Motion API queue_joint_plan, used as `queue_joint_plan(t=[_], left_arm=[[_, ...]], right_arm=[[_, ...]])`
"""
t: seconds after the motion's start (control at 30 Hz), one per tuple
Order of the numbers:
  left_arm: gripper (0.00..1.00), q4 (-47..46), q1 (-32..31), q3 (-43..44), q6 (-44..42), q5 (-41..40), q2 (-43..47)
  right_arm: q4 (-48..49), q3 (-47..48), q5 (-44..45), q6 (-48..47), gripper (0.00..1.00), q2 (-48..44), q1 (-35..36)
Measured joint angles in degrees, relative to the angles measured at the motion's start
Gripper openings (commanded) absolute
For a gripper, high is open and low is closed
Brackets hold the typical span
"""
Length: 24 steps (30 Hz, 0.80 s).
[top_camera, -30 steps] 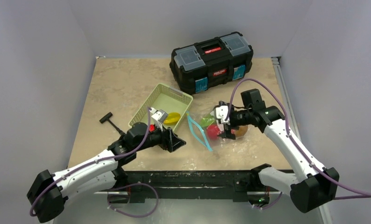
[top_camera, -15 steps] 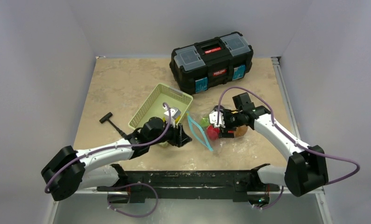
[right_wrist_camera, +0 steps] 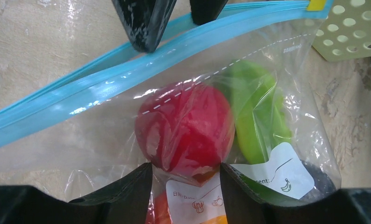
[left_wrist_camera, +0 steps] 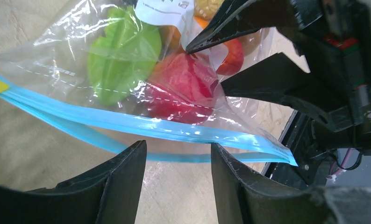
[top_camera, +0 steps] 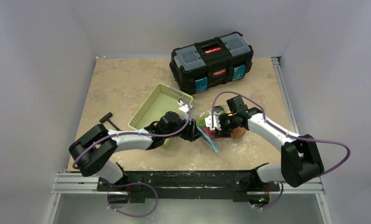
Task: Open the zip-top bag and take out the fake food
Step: Pick up the fake fruit from the zipper food storage bag.
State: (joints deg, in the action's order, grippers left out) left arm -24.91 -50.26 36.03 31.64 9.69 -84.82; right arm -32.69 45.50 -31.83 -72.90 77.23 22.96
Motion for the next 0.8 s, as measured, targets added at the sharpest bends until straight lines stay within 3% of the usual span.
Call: queue_joint_plan(t=[0.4,0.6,0.73,0.8], left_arm=[[0.58,-4.6,-2.0,1.1,-0.1,0.6,-6.6],[0.71,-7.0,-2.0,-0.8,-0.9,0.3,-5.3],[0.69,-8.5,-2.0,-5.4,-1.3,0.3,-0.6],[0.62,-9.1,-2.0,-6.4,-1.4,0.4,0.4]], right_arm=[[0.6,0.0,-0.7,0.5,0.4,0.5,0.7],[0.6,0.0,-0.9,1.1,0.4,1.5,1.1],[0.5,0.0,-1.2,1.5,0.39,1.5,1.1],[0.5,0.0,-1.3,1.7,0.38,1.5,1.1]])
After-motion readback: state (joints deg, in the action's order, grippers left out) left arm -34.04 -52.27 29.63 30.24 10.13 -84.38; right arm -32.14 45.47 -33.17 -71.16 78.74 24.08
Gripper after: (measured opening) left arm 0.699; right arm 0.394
